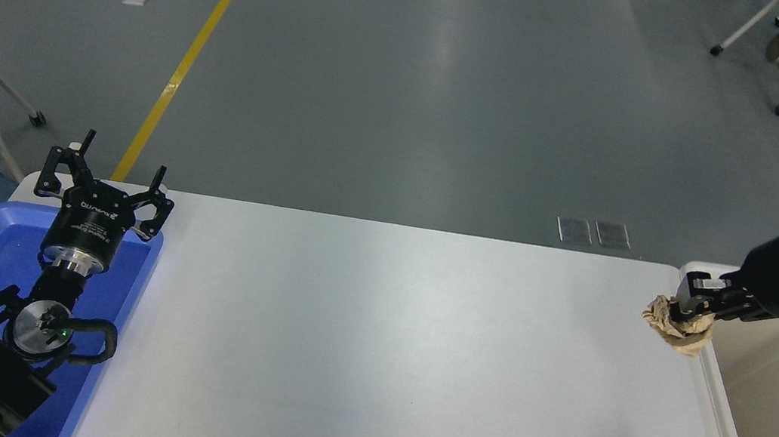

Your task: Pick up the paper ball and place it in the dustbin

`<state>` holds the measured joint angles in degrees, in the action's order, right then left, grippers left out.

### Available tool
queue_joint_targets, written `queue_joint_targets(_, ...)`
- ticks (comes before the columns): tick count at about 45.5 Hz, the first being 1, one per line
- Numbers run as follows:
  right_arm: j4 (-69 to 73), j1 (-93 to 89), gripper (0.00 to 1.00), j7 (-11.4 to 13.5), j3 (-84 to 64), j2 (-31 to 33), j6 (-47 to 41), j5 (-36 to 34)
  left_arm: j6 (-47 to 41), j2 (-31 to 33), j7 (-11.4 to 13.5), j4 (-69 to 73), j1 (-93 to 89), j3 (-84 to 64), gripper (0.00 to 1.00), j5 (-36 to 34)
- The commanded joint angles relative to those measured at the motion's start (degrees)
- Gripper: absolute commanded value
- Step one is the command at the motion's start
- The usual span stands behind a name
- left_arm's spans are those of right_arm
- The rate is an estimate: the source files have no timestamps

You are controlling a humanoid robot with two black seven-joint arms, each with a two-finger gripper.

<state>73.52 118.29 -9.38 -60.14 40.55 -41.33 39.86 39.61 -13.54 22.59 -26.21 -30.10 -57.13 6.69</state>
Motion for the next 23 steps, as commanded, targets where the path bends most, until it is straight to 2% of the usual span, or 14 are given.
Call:
queue_joint_targets(1,6.5,17.2,0.0,0.0,-9.7,-2.4,-3.7,-4.3,0.0,0.0,0.0,-0.1,0.0,0.0,1.0,0.0)
queue_joint_targets(23,6.2,20.1,0.0,0.2,-9.9,-2.1,-3.7,-3.5,0.0,0.0,0.0,0.0,0.0,0.0,1.0,0.0)
